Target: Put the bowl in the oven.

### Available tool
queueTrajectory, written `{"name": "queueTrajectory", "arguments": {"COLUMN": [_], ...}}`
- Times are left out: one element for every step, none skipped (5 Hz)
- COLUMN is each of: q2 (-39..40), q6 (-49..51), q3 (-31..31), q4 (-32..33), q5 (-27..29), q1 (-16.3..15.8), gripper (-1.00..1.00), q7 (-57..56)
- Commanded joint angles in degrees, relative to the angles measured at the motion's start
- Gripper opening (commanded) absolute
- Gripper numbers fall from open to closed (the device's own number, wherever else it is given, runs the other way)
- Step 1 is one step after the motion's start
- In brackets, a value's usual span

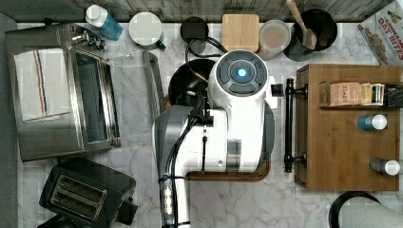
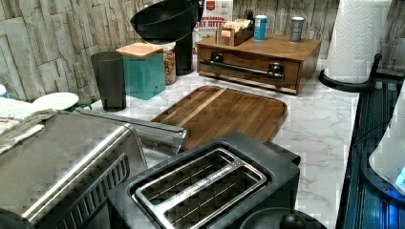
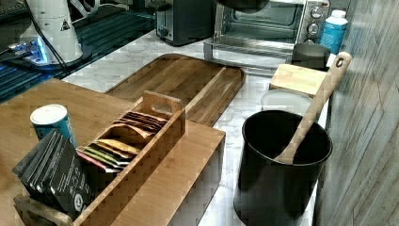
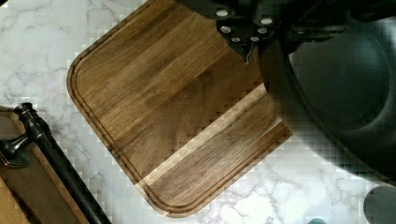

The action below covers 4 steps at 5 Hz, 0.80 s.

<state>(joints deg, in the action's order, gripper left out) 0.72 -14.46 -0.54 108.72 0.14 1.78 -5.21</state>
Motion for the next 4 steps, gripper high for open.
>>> {"name": "queueTrajectory", "arguments": {"q2": [-0.46, 1.01, 1.81, 2.35], "q6": [0.00, -2.56, -6.76, -10.84], "q3": [-0.17, 4.73, -0.39, -1.11], "q4": [0.02, -0.95, -0.03, 0.63], "q5": [0.00, -0.78, 0.45, 1.36], "q1": [0.17, -7.23, -5.13, -7.32], "gripper": [-1.00, -1.00, -1.00, -1.00], "q7": [-0.01, -16.02, -28.31, -34.01]}}
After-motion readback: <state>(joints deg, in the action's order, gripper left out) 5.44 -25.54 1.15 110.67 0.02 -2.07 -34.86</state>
